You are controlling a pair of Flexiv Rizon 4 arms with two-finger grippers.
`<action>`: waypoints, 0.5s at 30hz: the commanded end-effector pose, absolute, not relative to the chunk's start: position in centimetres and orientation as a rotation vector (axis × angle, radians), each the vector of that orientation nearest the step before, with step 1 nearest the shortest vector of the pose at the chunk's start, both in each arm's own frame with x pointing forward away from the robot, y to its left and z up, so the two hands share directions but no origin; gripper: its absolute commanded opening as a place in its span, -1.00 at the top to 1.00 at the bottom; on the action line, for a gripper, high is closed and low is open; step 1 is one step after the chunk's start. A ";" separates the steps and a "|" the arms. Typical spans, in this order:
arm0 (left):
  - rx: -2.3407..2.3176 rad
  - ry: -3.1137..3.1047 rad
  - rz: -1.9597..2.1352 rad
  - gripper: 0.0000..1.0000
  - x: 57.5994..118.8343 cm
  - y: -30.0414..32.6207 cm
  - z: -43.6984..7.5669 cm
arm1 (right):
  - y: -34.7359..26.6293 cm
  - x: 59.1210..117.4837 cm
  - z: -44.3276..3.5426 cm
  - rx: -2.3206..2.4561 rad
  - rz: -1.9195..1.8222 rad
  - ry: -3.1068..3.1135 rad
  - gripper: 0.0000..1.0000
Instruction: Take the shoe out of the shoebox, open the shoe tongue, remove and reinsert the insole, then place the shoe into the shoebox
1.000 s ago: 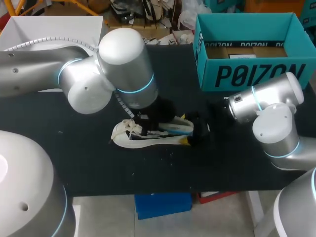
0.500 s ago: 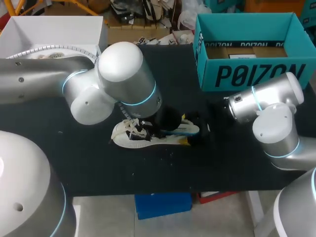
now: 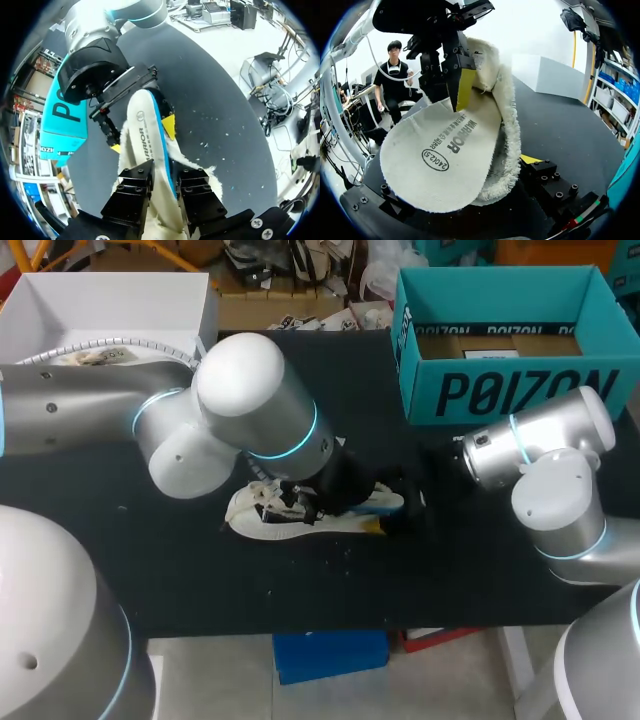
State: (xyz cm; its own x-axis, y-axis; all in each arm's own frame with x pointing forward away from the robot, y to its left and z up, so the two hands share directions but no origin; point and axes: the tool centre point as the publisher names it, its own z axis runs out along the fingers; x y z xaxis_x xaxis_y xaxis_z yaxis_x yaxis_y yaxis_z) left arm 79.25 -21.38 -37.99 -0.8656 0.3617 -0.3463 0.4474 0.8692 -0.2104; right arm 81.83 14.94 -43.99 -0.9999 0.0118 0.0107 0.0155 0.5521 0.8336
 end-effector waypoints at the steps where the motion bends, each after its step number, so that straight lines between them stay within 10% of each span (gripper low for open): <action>1: 0.635 2.736 -0.439 0.55 79.6 -22.5 -38.3 | 15.1 82.0 -44.5 -0.028 -1.482 -2.765 1.00; 15: 0.689 2.704 -0.474 0.49 80.2 -25.6 -37.6 | 15.1 82.0 -44.5 -0.028 -1.482 -2.765 1.00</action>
